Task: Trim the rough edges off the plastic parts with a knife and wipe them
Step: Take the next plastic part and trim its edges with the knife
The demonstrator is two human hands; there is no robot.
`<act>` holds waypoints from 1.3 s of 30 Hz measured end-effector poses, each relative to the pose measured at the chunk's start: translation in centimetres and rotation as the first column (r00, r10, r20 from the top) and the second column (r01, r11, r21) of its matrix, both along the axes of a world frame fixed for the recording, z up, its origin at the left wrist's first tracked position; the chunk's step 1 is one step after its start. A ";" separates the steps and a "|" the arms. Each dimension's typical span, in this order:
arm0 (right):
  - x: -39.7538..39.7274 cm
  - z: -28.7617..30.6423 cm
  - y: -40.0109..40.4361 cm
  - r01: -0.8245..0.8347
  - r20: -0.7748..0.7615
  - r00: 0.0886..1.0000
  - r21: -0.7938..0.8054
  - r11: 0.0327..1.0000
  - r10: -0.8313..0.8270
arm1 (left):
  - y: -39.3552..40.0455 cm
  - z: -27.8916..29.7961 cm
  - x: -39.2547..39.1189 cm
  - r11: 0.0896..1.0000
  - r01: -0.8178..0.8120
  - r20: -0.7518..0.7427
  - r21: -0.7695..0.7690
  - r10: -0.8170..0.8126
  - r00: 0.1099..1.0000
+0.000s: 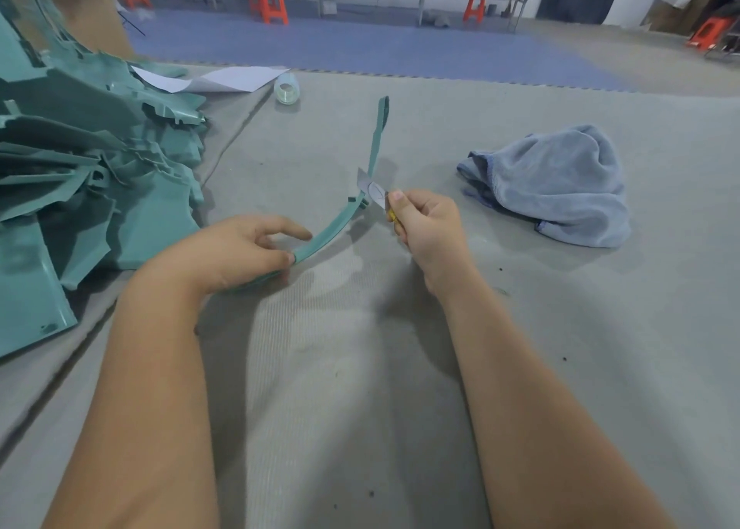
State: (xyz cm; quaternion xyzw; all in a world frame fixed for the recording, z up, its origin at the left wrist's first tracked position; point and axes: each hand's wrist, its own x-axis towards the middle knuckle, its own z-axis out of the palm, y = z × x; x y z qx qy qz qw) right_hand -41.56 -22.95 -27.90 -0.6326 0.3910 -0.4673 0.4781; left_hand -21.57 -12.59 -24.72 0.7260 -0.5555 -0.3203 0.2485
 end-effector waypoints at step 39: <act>0.3 4.1 1.5 0.036 -0.334 0.933 -0.279 0.960 -0.132 | -2.4 -2.7 -4.5 0.876 -0.099 0.134 -0.472 0.183 0.974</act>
